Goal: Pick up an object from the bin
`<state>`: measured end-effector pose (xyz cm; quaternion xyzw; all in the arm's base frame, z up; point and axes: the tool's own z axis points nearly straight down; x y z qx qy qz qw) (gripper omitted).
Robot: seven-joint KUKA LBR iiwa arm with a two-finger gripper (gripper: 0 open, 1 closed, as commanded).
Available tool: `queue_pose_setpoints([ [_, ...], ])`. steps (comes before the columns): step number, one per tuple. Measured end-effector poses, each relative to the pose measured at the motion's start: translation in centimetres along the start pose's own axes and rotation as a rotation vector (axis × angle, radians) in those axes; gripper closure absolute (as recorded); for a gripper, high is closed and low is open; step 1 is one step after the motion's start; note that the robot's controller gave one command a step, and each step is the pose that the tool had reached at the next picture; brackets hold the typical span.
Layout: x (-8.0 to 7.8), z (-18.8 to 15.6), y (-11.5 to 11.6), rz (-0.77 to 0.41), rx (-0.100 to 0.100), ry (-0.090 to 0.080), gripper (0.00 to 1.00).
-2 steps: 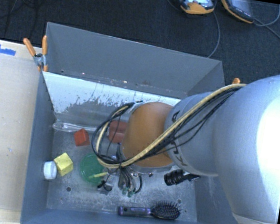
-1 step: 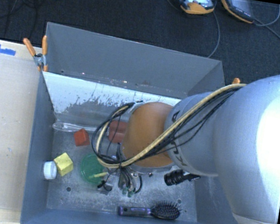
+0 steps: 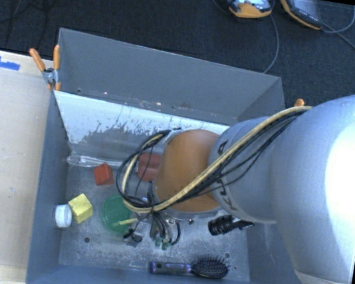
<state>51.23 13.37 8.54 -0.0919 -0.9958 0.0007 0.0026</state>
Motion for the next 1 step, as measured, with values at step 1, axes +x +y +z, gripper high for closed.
queue_pose_setpoints([
  [1, 0.65, -4.07, -0.74, 0.003, 0.004, 0.008, 1.00],
])
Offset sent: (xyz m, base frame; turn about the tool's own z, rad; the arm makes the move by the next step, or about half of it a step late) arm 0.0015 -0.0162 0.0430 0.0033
